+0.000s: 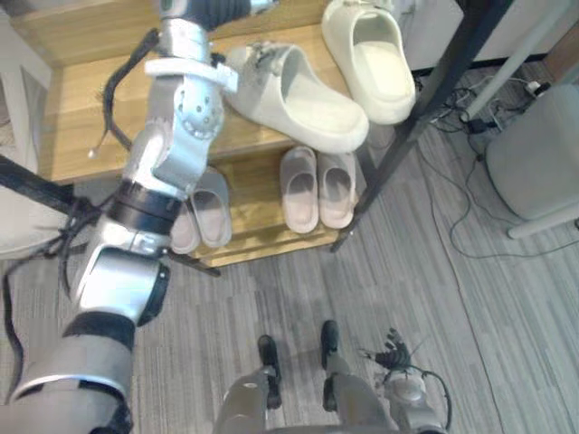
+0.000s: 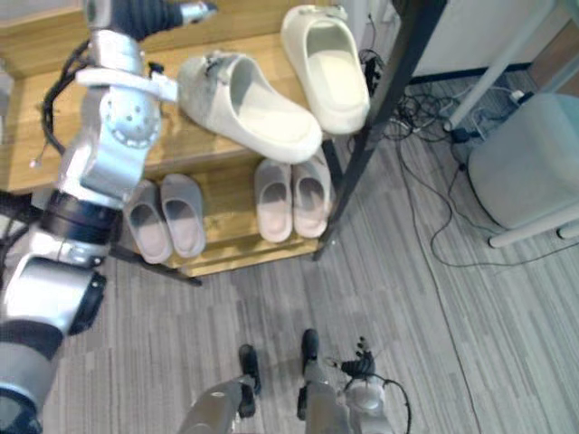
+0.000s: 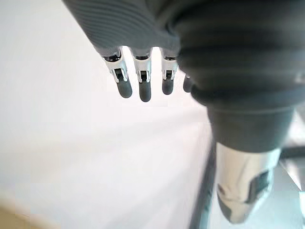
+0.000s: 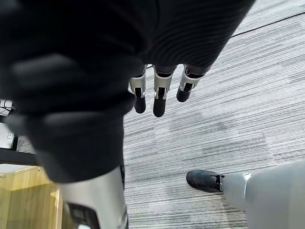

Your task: Organize the slippers on the shoe rack

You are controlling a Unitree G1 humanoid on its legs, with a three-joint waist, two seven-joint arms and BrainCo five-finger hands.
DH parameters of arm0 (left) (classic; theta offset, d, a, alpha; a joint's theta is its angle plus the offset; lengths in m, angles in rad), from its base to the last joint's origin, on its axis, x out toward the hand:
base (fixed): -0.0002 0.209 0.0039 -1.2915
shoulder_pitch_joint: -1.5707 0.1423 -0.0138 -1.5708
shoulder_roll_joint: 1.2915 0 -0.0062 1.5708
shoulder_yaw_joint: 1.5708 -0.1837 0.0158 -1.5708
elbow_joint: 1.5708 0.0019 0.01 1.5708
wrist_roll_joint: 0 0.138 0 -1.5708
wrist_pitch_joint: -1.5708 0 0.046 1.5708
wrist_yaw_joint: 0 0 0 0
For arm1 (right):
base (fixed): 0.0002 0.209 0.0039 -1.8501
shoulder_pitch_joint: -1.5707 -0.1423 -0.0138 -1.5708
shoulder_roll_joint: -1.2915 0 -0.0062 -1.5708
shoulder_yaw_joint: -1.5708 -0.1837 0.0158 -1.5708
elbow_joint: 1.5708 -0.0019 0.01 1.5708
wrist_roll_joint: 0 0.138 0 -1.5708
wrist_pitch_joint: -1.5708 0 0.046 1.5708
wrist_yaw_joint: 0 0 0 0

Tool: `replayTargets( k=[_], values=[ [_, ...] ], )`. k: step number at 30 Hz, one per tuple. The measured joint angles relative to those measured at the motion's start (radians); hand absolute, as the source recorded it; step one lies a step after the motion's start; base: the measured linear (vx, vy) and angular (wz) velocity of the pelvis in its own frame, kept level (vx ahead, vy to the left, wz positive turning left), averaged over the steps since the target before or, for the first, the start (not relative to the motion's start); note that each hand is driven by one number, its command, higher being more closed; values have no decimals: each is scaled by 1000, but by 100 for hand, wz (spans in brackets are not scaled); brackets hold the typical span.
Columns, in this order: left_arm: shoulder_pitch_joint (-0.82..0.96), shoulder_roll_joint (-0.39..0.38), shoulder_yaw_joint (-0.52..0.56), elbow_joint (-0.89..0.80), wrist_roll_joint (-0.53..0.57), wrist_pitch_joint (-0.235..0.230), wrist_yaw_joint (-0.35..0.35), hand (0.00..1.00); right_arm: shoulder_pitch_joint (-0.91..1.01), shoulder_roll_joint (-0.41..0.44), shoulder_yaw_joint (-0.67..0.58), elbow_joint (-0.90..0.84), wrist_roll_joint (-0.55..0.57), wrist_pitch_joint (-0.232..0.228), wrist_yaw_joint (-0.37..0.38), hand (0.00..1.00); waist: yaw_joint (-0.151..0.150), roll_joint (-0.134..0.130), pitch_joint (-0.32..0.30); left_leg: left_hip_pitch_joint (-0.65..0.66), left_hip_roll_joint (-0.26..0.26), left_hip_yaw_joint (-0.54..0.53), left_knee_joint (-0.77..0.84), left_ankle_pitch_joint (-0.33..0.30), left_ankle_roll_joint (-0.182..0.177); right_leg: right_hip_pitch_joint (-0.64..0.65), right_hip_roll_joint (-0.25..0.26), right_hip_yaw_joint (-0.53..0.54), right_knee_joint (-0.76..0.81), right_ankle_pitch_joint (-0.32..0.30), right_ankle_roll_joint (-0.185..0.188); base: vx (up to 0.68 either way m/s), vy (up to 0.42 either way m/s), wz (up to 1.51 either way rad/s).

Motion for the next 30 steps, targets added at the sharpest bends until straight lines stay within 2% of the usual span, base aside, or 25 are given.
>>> replayTargets(
  k=[1, 3, 4, 7, 10, 16, 18, 22, 30],
  values=[
    [21, -12, 13, -10, -15, 0, 4, 0, 0, 0, 2, 1, 0, 1, 1, 0, 2, 0, 0, 0, -1, -1, -1, 1, 0, 1, -1, -1, 0, -2, -2, 19, 16, 20],
    [146, -93, 70, -65, -95, -2, 22, 0, -3, -1, 9, 8, 0, 12, 1, 0, 8, 7, 4, 5, -13, -19, -15, 14, 1, 11, -10, -21, -5, -12, -12, 19, 15, 24],
    [167, -109, 75, -74, -107, -3, 25, 0, -3, -1, 9, 10, 0, 16, 1, 0, 9, 8, 5, 8, -15, -24, -16, 16, 2, 16, -10, -26, -5, -13, -12, 24, 21, 26],
    [335, -236, 82, -123, -193, -19, 29, 0, -2, -1, 22, 17, 0, 32, 3, 0, 17, 12, 7, 52, -27, -47, -42, 26, 3, 59, -18, -51, -6, -26, -13, 36, 38, 21],
    [401, -290, 69, -152, -255, -41, 28, 0, -15, 0, 31, 33, 0, 38, 2, 0, 22, 14, 8, 60, -36, -60, -53, 31, 4, 69, -26, -63, -6, -29, -11, 21, 58, 20],
    [487, -361, -17, -178, -370, -75, 8, 0, -17, 0, 40, 77, 0, 53, 3, 0, 28, 22, 6, 103, -56, -91, -92, 55, 17, 113, -43, -102, -6, -40, -1, 30, 49, 18],
    [500, -385, -49, -178, -419, -93, -31, 0, -26, 0, 41, 94, 0, 55, 2, 0, 28, 26, 3, 114, -64, -109, -109, 59, 15, 124, -50, -114, -6, -43, 3, 30, 54, 22],
    [501, -398, -60, -178, -468, -102, -51, 0, -33, 0, 67, 95, 1, 60, 2, 0, 28, 26, 3, 122, -67, -115, -120, 67, 15, 130, -54, -131, -6, -45, 4, 29, 38, 11],
    [500, -420, -161, -144, -531, -112, -70, 0, -35, 0, 80, 95, 2, 64, -2, 0, 26, 44, -13, 134, -69, -120, -141, 87, 23, 137, -55, -140, -6, -49, 6, 48, 16, 3]
  ],
)
